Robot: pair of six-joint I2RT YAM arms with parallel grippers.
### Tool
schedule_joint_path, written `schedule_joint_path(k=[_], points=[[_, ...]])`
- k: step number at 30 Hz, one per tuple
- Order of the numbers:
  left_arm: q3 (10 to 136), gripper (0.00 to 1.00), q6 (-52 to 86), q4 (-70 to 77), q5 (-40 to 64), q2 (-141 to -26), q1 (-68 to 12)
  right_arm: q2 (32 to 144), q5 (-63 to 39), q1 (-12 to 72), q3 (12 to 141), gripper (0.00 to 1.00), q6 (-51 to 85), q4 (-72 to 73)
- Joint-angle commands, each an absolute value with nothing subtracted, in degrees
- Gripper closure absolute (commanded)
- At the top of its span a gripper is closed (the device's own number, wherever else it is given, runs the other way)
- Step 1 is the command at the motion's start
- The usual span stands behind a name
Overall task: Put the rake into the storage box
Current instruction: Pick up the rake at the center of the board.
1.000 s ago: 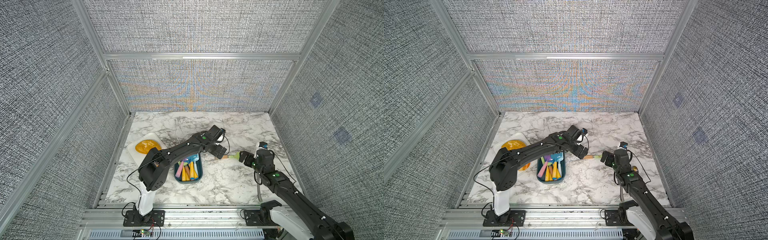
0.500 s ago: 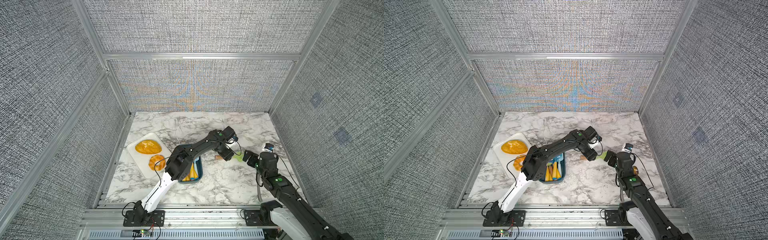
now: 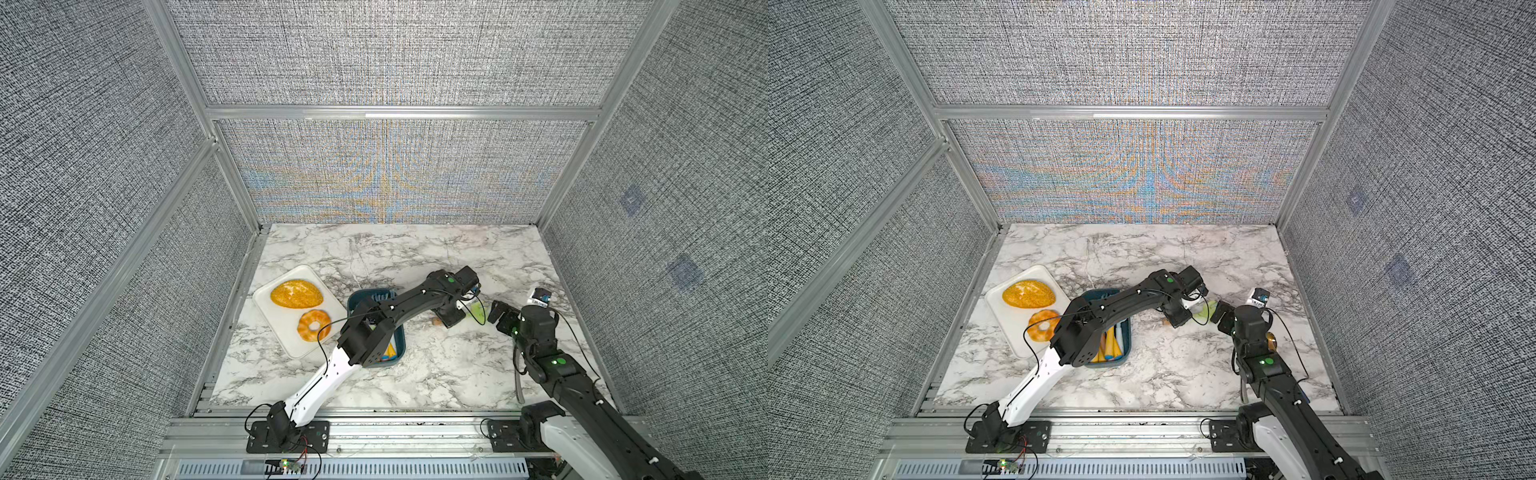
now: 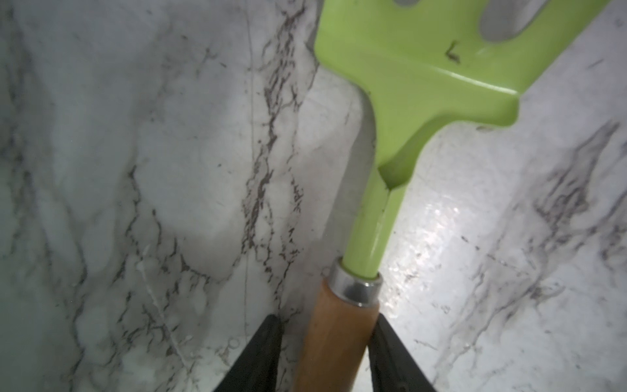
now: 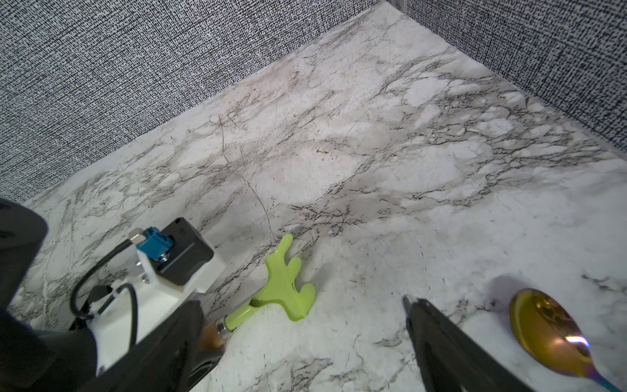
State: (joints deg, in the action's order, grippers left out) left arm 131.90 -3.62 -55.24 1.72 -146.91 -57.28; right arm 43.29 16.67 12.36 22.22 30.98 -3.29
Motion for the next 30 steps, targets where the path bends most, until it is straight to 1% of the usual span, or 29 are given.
schedule_joint_path(k=[1, 6, 9, 14, 21, 25, 30], points=[[131.68, 0.59, -4.13, -55.82, 0.01, -147.66, -58.22, 42.27, 17.49, 12.30, 22.22, 0.01, 31.28, -3.24], [129.25, 0.81, -3.09, -55.26, 0.15, -146.45, -58.89, 40.70, 17.96, 12.22, 21.80, 0.01, 31.55, -3.69], [124.66, 0.99, -1.68, -52.87, 1.28, -142.98, -59.08, 38.86, 18.76, 12.26, 21.60, 0.01, 31.90, -4.12], [113.53, 1.00, 1.43, -46.40, 2.32, -133.68, -59.59, 37.55, 19.47, 12.18, 21.25, 0.01, 32.24, -4.28], [96.25, 1.00, 7.87, -37.06, 0.44, -118.84, -59.67, 37.24, 19.69, 12.21, 20.81, 0.01, 32.33, -4.05], [87.56, 1.00, 11.75, -34.27, -3.28, -110.89, -59.66, 37.52, 18.57, 12.20, 20.59, 0.01, 31.82, -3.20], [78.40, 1.00, 17.48, -33.14, -9.46, -102.28, -59.68, 37.45, 12.36, 12.17, 20.42, 0.01, 28.48, -1.39]])
